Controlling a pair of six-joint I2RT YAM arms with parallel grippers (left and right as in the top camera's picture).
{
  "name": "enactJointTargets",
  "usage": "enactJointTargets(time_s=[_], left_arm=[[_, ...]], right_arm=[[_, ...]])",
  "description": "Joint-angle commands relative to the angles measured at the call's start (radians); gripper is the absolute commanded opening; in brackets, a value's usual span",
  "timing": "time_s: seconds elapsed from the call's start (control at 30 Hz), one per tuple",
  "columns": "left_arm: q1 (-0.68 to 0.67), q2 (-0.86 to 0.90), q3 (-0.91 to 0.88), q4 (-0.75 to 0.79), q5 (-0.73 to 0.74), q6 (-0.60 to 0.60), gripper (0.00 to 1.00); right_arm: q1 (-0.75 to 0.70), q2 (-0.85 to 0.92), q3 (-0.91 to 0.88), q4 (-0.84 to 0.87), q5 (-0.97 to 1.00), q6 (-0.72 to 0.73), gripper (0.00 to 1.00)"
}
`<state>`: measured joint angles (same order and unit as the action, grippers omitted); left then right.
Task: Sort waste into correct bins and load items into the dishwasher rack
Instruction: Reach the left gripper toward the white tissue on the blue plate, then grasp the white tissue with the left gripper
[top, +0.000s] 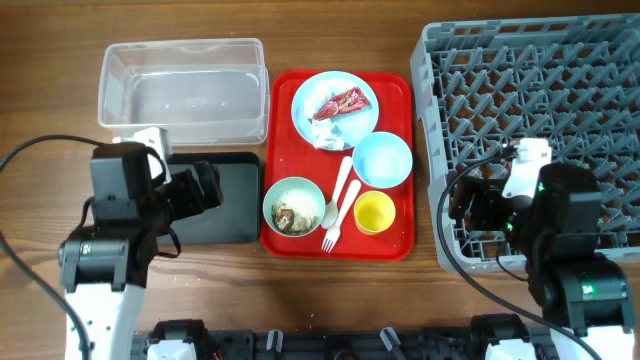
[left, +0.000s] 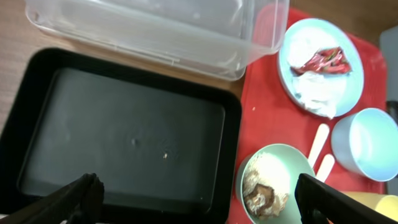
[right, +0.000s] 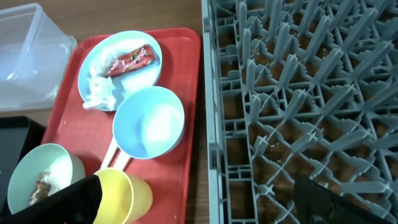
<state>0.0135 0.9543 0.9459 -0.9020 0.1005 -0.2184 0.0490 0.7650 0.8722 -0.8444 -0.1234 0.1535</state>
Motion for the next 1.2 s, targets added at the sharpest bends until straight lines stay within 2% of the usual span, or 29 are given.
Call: enactJointTargets(time_s=[0.0,0.07,0.2,0.37,0.47,0.63,0.8,0.97,1.07,1.1,1.13,1.17], left_arm=[[0.004,0.027,0.016,0.082,0.077,0.001,1.00],[0.002,0.040,0.019,0.211,0.159,-0.003,1.00],[-0.055,0.169,0.101,0.335,0.153,-0.025,1.00],[-0.224,0.468,0.322,0.384,0.095,0.040,1.00],[-0.335,0.615,0.404,0.413,0.003,0.058,1.00],[-0.473,0.824,0.409,0.479,-0.016,0.054,1.00],[-0.534,0.964,0.409,0.480,-0.018,0.050,0.97],[-0.538,1.027,0.409,0.484,-0.039,0.050,0.89],[-0.538,1.038,0.409,0.485,-0.093,0.050,0.88],[-0.538,1.040,0.409,0.488,-0.099,0.050,0.85],[-0.538,1.040,0.409,0.490,-0.099,0.050,0.75],[-0.538,1.040,0.409,0.489,-0.099,0.050,0.70]], right_arm=[[-0.003,-0.003,0.022,0.010,-0.003,0.005,1.00],[-0.003,-0.003,0.022,0.014,0.007,0.007,1.00],[-0.003,-0.003,0.022,0.019,0.008,0.006,1.00],[-0.003,-0.003,0.022,0.020,0.007,0.005,1.00],[-0.003,-0.003,0.022,0.020,0.007,0.005,1.00],[-0.003,-0.002,0.022,0.018,0.019,0.003,1.00],[-0.003,0.006,0.021,0.017,0.019,0.003,1.00],[-0.003,0.018,0.021,0.013,0.019,0.004,1.00],[-0.003,0.018,0.021,0.013,0.019,0.004,1.00],[-0.003,0.018,0.021,0.013,0.019,0.004,1.00],[-0.003,0.018,0.021,0.013,0.019,0.005,1.00],[-0.003,0.018,0.021,0.013,0.019,0.005,1.00]])
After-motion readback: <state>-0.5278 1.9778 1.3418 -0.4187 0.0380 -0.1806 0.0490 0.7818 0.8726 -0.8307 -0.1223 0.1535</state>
